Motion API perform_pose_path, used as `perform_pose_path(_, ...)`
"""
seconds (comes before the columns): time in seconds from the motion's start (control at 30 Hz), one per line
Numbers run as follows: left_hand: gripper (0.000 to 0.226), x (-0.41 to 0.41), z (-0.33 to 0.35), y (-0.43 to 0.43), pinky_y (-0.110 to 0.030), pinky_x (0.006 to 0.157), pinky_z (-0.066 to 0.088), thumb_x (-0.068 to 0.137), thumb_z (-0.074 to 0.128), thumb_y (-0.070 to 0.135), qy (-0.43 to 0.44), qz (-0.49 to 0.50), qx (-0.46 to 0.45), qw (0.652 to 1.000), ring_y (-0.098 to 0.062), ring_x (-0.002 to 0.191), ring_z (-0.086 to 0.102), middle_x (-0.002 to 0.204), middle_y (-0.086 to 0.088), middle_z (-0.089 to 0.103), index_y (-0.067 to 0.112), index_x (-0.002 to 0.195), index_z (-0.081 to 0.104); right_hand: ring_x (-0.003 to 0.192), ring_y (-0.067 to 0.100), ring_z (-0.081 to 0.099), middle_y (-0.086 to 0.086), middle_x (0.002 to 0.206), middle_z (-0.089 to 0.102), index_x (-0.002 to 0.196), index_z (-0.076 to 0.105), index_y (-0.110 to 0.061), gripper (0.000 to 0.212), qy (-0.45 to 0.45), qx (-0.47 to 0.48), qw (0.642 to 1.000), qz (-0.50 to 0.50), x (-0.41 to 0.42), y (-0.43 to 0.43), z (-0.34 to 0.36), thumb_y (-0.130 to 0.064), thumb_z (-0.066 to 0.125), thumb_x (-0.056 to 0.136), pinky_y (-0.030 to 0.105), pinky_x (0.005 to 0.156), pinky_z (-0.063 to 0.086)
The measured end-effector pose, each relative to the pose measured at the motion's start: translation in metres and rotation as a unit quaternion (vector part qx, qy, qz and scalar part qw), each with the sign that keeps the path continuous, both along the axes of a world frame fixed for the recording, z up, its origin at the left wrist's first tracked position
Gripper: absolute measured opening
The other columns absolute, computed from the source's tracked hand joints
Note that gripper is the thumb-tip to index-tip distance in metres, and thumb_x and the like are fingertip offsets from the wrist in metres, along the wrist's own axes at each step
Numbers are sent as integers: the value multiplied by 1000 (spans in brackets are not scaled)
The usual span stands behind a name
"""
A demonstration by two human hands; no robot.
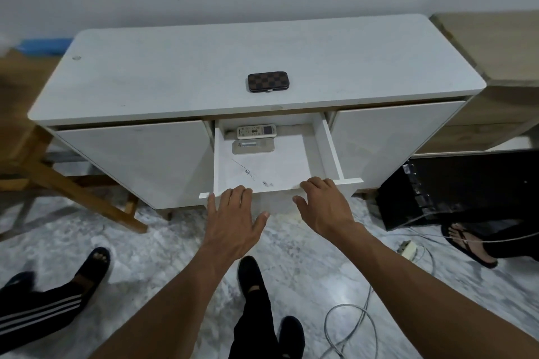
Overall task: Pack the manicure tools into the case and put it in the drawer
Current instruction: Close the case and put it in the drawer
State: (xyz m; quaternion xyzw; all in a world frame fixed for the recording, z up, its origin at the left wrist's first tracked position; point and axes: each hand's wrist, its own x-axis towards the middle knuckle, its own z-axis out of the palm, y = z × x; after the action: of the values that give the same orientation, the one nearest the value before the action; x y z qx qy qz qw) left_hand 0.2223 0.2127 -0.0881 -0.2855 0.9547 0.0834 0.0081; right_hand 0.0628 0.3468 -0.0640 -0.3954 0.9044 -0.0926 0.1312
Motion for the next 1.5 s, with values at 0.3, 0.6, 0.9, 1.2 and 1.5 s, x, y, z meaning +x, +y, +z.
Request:
perform_pose_path(0.3, 55, -82, 54, -98, -50, 113, 26, 99, 39, 45, 109, 11, -10, 994, -30, 133, 40, 146, -11, 44, 11, 142, 41, 116, 32, 54, 10, 126, 61, 123, 57, -14, 39, 1, -33, 999, -9, -76, -89, 52, -38, 50, 94, 42, 90, 48)
perform_pose_path(0.6, 61, -163, 50, -201, -46, 120, 7, 103, 26, 44, 75, 6, 26, 997, -23, 151, 9, 163, -7, 14, 13, 155, 14, 119, 33, 47, 9, 133, 53, 129, 50, -15, 43, -2, -71, 997, -2, -146, -205, 78, -32, 55, 90, 44, 97, 46)
perform_pose_path(0.9, 62, -174, 20, -225, -50, 120, 11, 101, 15, 44, 42, 10, -44, 998, -25, 150, 14, 163, -8, 17, 14, 155, 18, 140, 33, 25, 5, 153, 31, 147, 26, -20, 77, -29, 48, 998, 39, -184, -245, 57, -41, 60, 81, 54, 110, 33)
perform_pose_path(1.2, 62, -176, 17, -229, -49, 120, 11, 101, 22, 44, 41, 14, -41, 998, -24, 150, 14, 163, -7, 16, 15, 155, 17, 112, 31, 44, 8, 120, 50, 120, 52, -16, 58, -22, 58, 998, 0, -185, -245, 63, -51, 64, 75, 47, 92, 47)
perform_pose_path(1.5, 63, -177, 16, -228, -52, 119, 12, 101, 17, 45, 27, 18, -37, 999, -26, 150, 13, 163, -8, 15, 14, 155, 16, 109, 31, 46, 8, 115, 51, 118, 52, -14, 58, -19, 47, 999, -3, -159, -201, 64, -47, 66, 73, 45, 87, 50)
